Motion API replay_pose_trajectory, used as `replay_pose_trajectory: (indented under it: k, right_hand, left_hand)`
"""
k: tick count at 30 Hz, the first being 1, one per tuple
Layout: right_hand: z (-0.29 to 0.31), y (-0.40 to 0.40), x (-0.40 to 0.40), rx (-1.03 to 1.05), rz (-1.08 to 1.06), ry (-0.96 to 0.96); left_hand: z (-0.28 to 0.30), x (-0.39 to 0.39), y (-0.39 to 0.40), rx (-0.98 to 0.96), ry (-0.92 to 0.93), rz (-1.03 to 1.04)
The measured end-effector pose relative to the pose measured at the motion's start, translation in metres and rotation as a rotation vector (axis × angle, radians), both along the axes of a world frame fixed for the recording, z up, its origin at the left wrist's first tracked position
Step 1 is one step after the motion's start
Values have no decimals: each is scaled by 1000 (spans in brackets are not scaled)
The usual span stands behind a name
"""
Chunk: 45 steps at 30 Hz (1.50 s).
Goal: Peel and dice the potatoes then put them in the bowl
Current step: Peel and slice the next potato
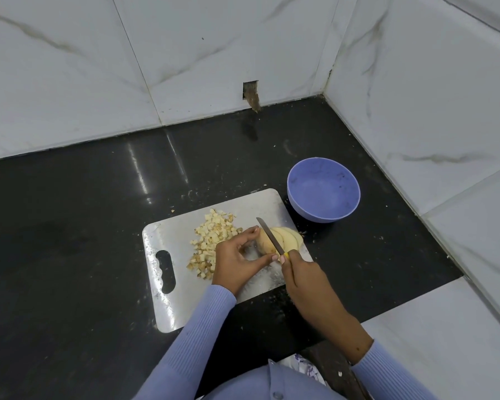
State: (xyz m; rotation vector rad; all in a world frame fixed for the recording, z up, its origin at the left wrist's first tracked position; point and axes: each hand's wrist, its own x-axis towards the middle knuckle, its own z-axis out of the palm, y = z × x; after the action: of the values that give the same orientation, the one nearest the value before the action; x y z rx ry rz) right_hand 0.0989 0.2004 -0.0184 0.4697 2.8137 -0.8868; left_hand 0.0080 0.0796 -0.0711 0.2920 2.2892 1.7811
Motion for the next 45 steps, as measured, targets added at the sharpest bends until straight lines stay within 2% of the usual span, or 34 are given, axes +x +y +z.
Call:
replay_pose_trajectory:
  k: [10, 13, 18, 21, 26, 35, 41, 45]
  right_hand:
    - [6, -8, -8, 193, -33, -156]
    - [8, 4, -16, 105, -54, -207]
    - [10, 13, -12, -45, -58, -142]
    - [12, 9, -11, -73, -39, -115]
    - [10, 5, -12, -1, -5, -119]
    - [6, 1, 0, 85, 26, -117]
    - [11, -9, -15, 133, 41, -189]
    - [11, -11, -28, 88, 38, -212]
  left_hand:
    - [2, 2, 5, -3, 0, -32]
    - [2, 1, 10, -24, -8, -76]
    - [3, 0, 10, -33, 16, -93]
    - [1, -2, 7, -21, -55, -99]
    - [1, 1, 3, 98, -197, -44]
    - [-4, 4, -1, 179, -250, -22]
    - [-2, 7, -4, 214, -262, -6]
    - [-5, 5, -4, 234, -279, -19]
